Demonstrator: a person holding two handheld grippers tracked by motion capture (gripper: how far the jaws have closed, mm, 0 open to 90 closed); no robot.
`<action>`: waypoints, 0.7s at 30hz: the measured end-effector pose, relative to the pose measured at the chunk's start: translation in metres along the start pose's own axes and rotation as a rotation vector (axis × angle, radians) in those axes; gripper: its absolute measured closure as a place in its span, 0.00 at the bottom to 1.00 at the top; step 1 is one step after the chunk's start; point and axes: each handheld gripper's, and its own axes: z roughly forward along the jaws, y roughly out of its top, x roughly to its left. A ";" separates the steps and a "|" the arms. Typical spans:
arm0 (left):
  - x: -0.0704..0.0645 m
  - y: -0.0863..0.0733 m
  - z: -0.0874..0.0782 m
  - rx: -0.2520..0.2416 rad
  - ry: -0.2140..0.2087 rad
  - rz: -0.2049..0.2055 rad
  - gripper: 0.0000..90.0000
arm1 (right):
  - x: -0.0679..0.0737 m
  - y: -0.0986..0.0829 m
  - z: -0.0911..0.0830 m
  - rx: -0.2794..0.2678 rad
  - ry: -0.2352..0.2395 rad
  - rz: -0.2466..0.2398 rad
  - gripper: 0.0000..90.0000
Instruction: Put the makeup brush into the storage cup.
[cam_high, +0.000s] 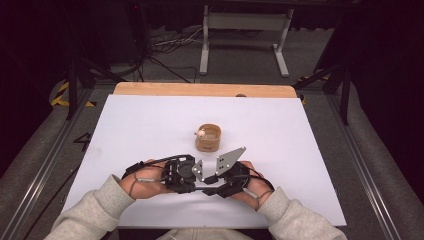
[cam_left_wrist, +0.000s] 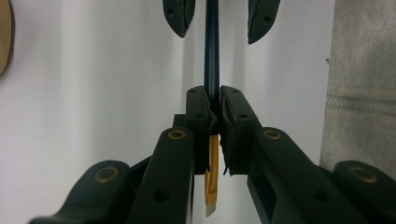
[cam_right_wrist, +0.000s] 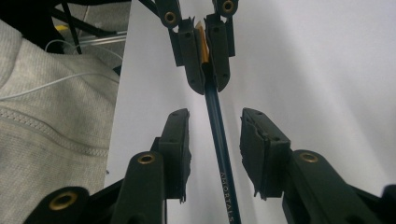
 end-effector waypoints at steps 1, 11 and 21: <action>0.000 0.000 0.000 0.001 -0.002 0.000 0.92 | 0.000 0.001 0.001 0.015 0.003 0.000 0.71; -0.001 0.001 0.001 0.000 -0.013 -0.007 0.92 | 0.000 0.010 0.006 0.116 0.014 -0.014 0.77; -0.001 0.002 0.003 0.004 -0.011 -0.008 0.92 | 0.001 0.017 0.007 0.192 0.017 -0.020 0.82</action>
